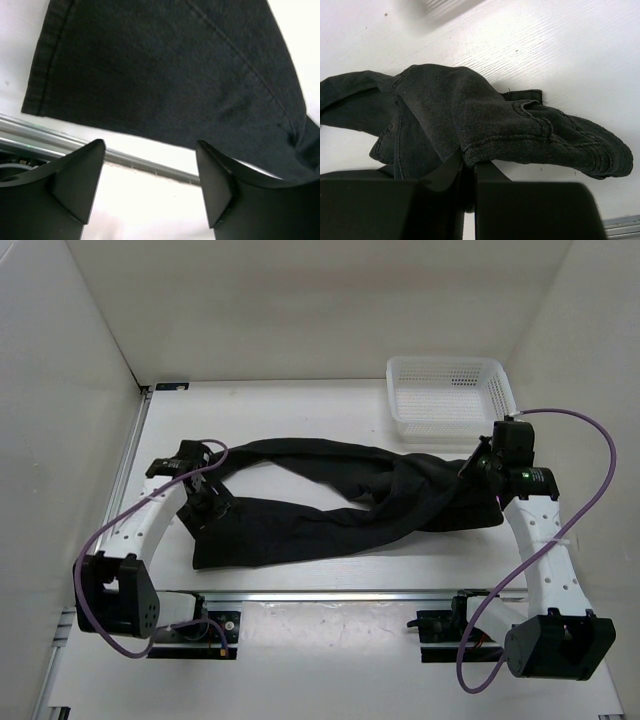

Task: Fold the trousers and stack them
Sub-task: Flatten the trousers out

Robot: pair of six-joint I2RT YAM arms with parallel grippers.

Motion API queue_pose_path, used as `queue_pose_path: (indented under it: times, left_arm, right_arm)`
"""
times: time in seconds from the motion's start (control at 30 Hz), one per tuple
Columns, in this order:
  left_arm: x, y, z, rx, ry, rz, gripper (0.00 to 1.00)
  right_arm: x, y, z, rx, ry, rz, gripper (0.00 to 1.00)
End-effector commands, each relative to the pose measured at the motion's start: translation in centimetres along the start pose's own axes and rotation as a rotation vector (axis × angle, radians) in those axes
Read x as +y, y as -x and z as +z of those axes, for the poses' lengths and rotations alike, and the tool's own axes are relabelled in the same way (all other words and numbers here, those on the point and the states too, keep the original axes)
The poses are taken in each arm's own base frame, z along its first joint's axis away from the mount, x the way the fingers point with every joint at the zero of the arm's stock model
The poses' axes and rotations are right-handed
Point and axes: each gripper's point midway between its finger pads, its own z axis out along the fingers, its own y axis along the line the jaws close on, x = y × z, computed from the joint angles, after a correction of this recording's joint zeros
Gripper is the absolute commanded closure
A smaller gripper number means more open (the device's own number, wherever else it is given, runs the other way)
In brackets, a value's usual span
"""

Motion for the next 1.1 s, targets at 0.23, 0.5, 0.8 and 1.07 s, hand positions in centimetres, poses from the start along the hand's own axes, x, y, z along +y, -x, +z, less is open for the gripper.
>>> queue_pose_path:
  times: [0.23, 0.5, 0.8, 1.07]
  left_arm:
    - [-1.9, -1.3, 3.3, 0.056, 0.042, 0.081, 0.00]
    - [-2.6, -0.2, 4.4, 0.004, 0.096, 0.047, 0.59]
    - [-6.3, 4.1, 9.4, 0.093, 0.149, 0.065, 0.89]
    - [-4.1, 7.2, 10.9, 0.112, 0.162, -0.006, 0.88]
  right_arm:
    - [-0.2, 0.2, -0.1, -0.024, 0.004, -0.004, 1.00]
    - [-0.3, 0.0, -0.1, -0.016, 0.000, -0.013, 1.00]
    - [-0.3, -0.6, 0.3, -0.003, 0.008, -0.024, 0.99]
    - [-0.9, -2.7, -0.6, 0.020, 0.028, -0.002, 0.72]
